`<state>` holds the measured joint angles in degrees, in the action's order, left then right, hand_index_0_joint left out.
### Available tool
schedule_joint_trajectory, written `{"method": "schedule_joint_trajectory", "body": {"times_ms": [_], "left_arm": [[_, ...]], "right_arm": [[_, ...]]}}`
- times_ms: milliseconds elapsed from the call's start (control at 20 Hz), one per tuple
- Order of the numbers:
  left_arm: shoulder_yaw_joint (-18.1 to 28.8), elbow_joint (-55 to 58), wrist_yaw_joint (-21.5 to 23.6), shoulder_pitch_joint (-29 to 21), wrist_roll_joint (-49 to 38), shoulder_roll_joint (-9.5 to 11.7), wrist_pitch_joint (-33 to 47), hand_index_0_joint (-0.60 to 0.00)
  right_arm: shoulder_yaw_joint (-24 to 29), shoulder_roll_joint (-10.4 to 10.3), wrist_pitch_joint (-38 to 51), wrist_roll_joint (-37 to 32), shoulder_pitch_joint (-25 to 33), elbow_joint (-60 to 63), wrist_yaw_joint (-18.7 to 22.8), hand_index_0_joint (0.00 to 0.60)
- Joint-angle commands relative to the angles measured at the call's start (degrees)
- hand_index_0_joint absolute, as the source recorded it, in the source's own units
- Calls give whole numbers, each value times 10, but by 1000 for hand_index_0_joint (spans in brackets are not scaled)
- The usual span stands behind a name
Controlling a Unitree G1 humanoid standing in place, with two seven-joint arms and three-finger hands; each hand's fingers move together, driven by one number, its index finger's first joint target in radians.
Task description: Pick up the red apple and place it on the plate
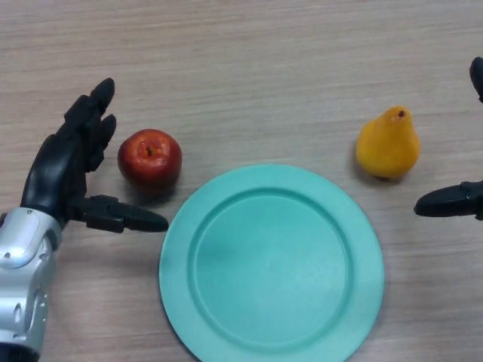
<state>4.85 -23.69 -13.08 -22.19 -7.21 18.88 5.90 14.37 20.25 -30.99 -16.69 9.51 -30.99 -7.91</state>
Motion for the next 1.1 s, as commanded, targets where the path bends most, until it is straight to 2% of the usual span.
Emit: {"method": "schedule_joint_trajectory", "body": {"times_ms": [50,150,400,500,550,600,650,750,900,1000,1100], "left_arm": [[18,-30,2,-57,8,16,116,0],[19,-73,0,-88,-13,10,125,0],[4,-144,26,-130,2,-3,153,0],[6,-174,56,-145,6,-10,162,0],[3,-177,60,-145,12,-10,166,-149],[0,-180,65,-145,20,-10,170,-250],[-12,-186,73,-143,52,-7,179,-399],[-25,-206,93,-138,136,-3,212,-599],[-8,-213,110,-142,131,-5,223,-600],[-1,-192,129,-132,129,3,225,-600],[7,-122,142,-107,123,11,190,-600]], "right_arm": [[40,31,90,-10,19,-16,9,0],[41,34,89,-7,19,-20,6,0],[56,32,87,-15,14,-37,11,0],[55,30,89,-20,9,-42,13,0],[57,30,86,-23,8,-45,13,0],[58,31,83,-26,8,-47,14,0],[62,33,79,-30,8,-53,15,0],[65,37,74,-39,14,-61,22,0],[62,40,76,-42,20,-59,26,0],[64,41,78,-49,22,-60,26,0],[63,39,84,-54,19,-53,25,0]]}}
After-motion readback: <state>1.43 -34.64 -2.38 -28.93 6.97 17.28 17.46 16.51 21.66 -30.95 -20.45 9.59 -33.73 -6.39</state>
